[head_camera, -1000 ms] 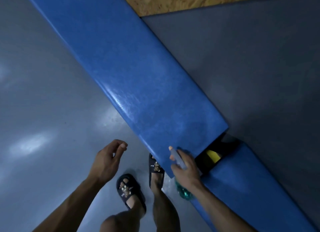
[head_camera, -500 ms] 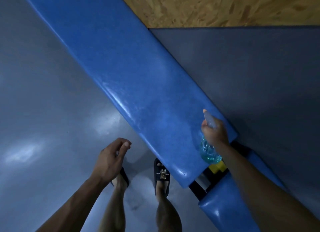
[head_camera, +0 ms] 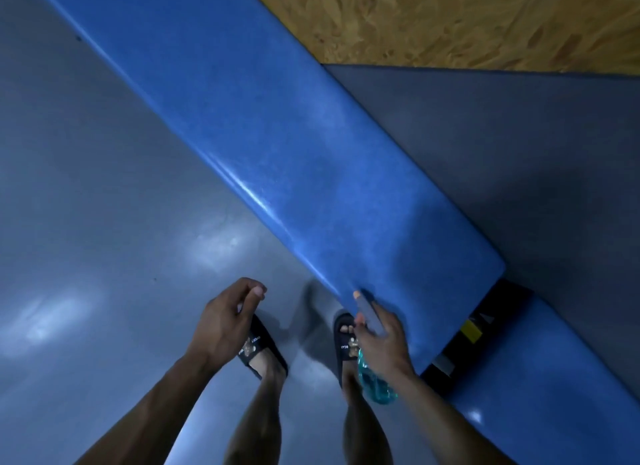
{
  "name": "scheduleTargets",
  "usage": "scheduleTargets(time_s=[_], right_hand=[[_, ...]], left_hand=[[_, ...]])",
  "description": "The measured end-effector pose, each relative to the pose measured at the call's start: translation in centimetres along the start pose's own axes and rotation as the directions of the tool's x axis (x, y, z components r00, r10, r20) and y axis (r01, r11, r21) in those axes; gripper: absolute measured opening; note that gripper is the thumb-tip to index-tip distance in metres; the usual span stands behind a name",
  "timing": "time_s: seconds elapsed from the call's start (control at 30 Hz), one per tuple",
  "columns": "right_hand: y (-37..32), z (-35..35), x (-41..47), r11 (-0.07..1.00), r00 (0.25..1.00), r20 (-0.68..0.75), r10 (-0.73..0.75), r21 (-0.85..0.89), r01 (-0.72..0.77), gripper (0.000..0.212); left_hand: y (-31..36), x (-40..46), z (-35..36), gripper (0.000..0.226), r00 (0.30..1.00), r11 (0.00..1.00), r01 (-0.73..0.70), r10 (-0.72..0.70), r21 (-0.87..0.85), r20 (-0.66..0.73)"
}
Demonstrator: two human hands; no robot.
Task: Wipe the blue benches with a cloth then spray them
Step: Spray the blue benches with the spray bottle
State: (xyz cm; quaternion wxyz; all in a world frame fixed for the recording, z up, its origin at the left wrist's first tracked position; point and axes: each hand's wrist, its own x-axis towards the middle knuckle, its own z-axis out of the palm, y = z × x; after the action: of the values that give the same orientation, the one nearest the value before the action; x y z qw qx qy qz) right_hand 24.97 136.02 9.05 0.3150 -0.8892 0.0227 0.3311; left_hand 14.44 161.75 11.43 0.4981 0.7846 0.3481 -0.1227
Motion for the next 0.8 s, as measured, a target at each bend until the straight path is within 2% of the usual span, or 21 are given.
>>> scheduleTargets(time_s=[0.03,0.1,0.2,0.27,0.37,0.47,0.57,0.63,0.7,0.77,0.8], right_hand=[[-0.9,-0.1,0.8,1.000,0.999,-0.042,-0.006,0.025,0.007,0.005],[-3.0,-1.1,2.7,0.998,0.995,-0.100,-0.022,0.064,0.029,0.014],[-5.9,-3.2,5.9,0.964,0.978,-0.210,0.008,0.260,0.048,0.027],[-7.8,-4.6,8.3,0.941,0.959,-0.274,0.068,0.338,0.030,0.021],[-10.8,-7.1,11.4,0.950,0.947,-0.315,0.068,0.311,0.035,0.020],[-12.2,-8.0,13.7,0.987,0.967,-0.238,0.089,0.153,-0.053,0.024],[-12.8,-6.4,13.7,0.993,0.951,-0.308,0.040,0.117,-0.004,0.014],[-12.2,-4.4,12.5,0.999,0.974,-0.225,-0.023,0.039,0.033,0.019],[-12.4,-2.4,10.0,0.991,0.993,-0.015,-0.119,-0.068,0.118,0.039],[-12.5,0.0,7.4,0.989,0.975,0.176,-0.134,-0.041,0.143,0.052],[-12.6,1.2,6.2,0.984,0.964,0.211,-0.164,-0.036,0.176,0.054]], left_hand=[[-0.1,0.2,-0.5,0.033,1.000,1.000,-0.002,0.002,-0.006,0.005],[-0.3,0.7,-1.5,0.020,1.000,1.000,-0.004,0.004,-0.018,0.015],[-0.3,1.4,-2.7,0.016,1.000,1.000,-0.007,0.008,-0.016,0.026],[-0.4,1.9,-3.6,0.016,1.000,1.000,-0.012,0.013,-0.027,0.026],[-0.5,2.5,-4.6,0.016,0.999,0.999,-0.027,0.027,-0.030,0.018],[-0.7,2.9,-5.5,0.019,0.999,0.999,-0.048,0.048,-0.020,0.011],[-1.0,3.2,-6.5,0.020,0.999,0.999,-0.040,0.040,-0.027,0.018],[-1.2,3.6,-7.1,0.021,1.000,0.999,-0.029,0.030,-0.031,0.008],[-1.2,4.2,-7.8,0.021,1.000,0.999,-0.023,0.023,-0.033,-0.001],[-1.1,4.9,-8.5,0.019,1.000,0.999,-0.024,0.023,-0.022,-0.008],[-1.1,5.1,-8.8,0.019,1.000,1.000,-0.026,0.026,-0.013,-0.013]])
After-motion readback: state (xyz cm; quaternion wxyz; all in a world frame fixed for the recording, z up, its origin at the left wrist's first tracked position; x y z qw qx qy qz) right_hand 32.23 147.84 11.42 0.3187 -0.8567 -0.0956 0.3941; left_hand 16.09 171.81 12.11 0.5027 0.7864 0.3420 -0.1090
